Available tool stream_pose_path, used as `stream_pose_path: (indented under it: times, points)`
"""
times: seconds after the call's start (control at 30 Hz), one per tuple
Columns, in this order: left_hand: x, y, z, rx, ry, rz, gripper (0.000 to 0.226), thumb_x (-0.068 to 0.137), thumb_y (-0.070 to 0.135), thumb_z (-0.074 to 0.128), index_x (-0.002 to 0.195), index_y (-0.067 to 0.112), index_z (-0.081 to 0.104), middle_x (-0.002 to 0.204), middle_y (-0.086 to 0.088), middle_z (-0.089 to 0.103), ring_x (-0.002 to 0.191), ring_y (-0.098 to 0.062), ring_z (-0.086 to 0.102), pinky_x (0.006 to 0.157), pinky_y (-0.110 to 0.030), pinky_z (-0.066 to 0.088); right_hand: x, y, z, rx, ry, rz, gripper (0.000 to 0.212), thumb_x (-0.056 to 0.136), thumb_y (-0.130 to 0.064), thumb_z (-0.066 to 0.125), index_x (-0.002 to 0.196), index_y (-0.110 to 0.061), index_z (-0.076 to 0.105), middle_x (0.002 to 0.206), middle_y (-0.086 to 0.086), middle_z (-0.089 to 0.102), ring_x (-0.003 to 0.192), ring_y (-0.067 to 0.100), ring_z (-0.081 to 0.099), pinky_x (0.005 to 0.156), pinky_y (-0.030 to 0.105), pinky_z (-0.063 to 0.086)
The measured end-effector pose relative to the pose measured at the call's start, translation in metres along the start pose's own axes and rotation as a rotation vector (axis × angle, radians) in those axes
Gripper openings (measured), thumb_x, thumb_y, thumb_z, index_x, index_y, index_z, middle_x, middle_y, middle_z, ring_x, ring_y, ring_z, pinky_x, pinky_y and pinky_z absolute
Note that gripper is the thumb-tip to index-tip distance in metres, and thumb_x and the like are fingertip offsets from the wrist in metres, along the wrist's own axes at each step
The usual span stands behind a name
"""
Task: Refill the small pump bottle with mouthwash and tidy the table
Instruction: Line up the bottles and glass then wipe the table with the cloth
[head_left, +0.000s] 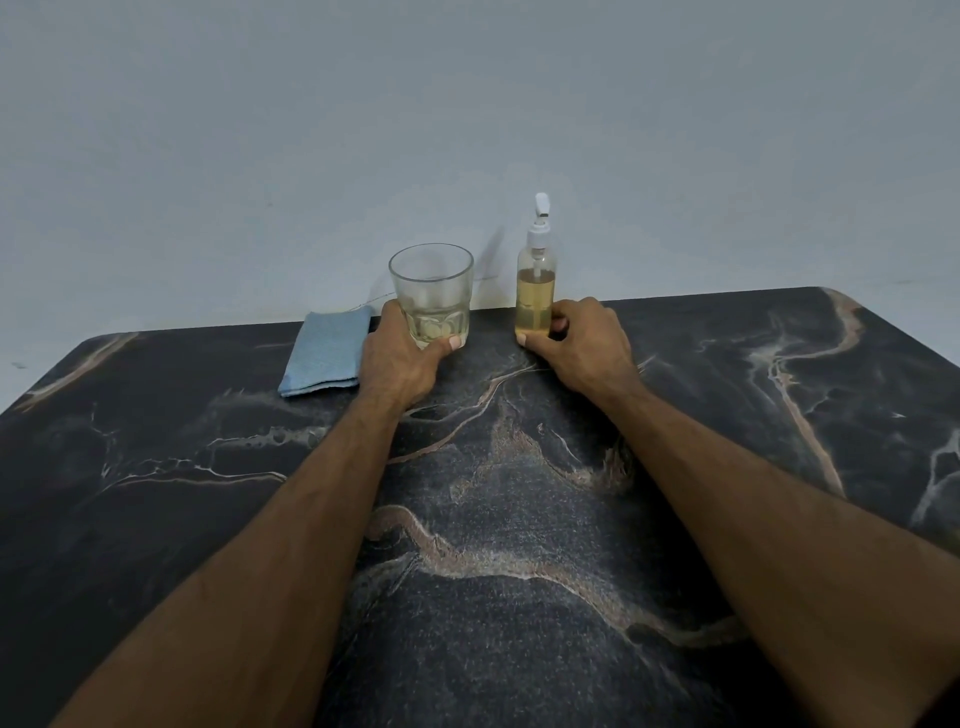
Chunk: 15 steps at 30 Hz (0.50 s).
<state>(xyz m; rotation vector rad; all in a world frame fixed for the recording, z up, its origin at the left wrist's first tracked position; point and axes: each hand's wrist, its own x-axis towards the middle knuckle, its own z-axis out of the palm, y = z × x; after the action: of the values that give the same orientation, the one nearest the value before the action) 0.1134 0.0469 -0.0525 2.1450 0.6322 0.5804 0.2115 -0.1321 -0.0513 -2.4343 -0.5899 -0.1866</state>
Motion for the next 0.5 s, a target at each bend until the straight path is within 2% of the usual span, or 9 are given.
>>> stream_pose_path:
  times: [0.27, 0.5]
  points:
    - [0.0015, 0.0014, -0.0005, -0.002, 0.009, 0.02, 0.067, 0.077, 0.031, 0.08, 0.13, 0.006, 0.047, 0.13, -0.011, 0.058, 0.116, -0.026, 0.056, 0.099, -0.041, 0.046, 0.0004, 0.0002, 0.0009, -0.021, 0.005, 0.007, 0.047, 0.084, -0.057, 0.068, 0.101, -0.013, 0.069, 0.101, 0.005, 0.068, 0.098, 0.025, 0.061, 0.082, 0.042, 0.054]
    - [0.0016, -0.0003, 0.001, 0.015, 0.032, 0.024, 0.065, 0.078, 0.032, 0.079, 0.128, 0.006, 0.048, 0.128, -0.01, 0.059, 0.114, -0.026, 0.056, 0.096, -0.04, 0.047, 0.0005, -0.0009, 0.0005, -0.017, -0.006, 0.019, 0.05, 0.083, -0.059, 0.068, 0.106, -0.014, 0.07, 0.106, 0.005, 0.068, 0.102, 0.025, 0.061, 0.086, 0.044, 0.054]
